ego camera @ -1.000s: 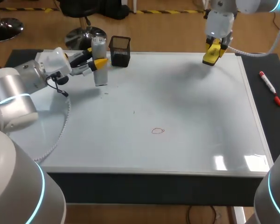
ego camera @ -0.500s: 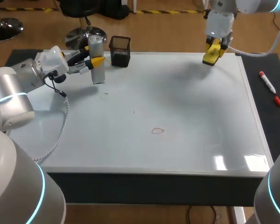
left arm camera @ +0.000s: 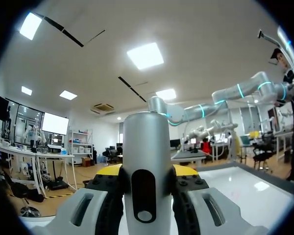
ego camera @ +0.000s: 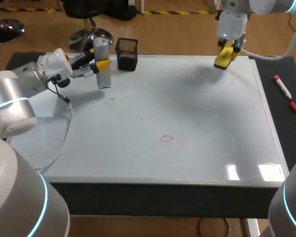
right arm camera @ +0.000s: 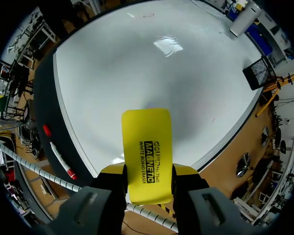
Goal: Pick up the inspection probe, press it on each red-marked spot on the whiteboard one by one, put down the probe, pick up the eraser, and wipe off all the red marks.
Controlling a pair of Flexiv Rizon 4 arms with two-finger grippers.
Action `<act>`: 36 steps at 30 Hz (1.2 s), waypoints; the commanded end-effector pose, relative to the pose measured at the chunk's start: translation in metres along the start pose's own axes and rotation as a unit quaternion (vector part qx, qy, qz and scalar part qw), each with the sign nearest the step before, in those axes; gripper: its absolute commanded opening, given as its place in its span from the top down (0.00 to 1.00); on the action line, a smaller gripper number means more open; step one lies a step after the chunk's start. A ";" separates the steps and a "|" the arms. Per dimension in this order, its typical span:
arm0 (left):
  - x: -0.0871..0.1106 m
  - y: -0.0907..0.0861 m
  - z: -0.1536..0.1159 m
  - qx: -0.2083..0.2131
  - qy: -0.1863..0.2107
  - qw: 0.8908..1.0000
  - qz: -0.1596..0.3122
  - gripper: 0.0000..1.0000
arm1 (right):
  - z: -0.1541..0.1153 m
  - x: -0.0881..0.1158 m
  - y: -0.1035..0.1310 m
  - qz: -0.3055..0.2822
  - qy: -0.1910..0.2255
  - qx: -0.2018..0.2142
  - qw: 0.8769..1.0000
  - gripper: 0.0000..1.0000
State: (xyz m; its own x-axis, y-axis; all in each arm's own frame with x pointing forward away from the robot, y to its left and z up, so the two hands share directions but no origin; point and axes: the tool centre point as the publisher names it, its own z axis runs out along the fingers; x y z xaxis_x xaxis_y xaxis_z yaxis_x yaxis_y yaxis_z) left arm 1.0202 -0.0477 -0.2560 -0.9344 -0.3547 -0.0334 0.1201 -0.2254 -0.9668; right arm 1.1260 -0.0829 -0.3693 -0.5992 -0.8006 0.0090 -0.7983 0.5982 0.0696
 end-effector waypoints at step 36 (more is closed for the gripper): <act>0.000 0.000 0.000 0.001 0.000 1.000 0.000 1.00 | 0.034 -0.068 0.290 -0.241 -0.028 -0.006 0.970 1.00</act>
State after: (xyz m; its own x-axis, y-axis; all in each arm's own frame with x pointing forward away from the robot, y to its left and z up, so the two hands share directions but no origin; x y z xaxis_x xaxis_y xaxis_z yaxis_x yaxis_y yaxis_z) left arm 1.0202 -0.0478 -0.2559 -0.9346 -0.3542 -0.0332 0.1198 -0.2254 -0.9669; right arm 0.9425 0.1424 -0.3863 -0.1603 -0.9832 -0.0871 -0.9812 0.1490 0.1229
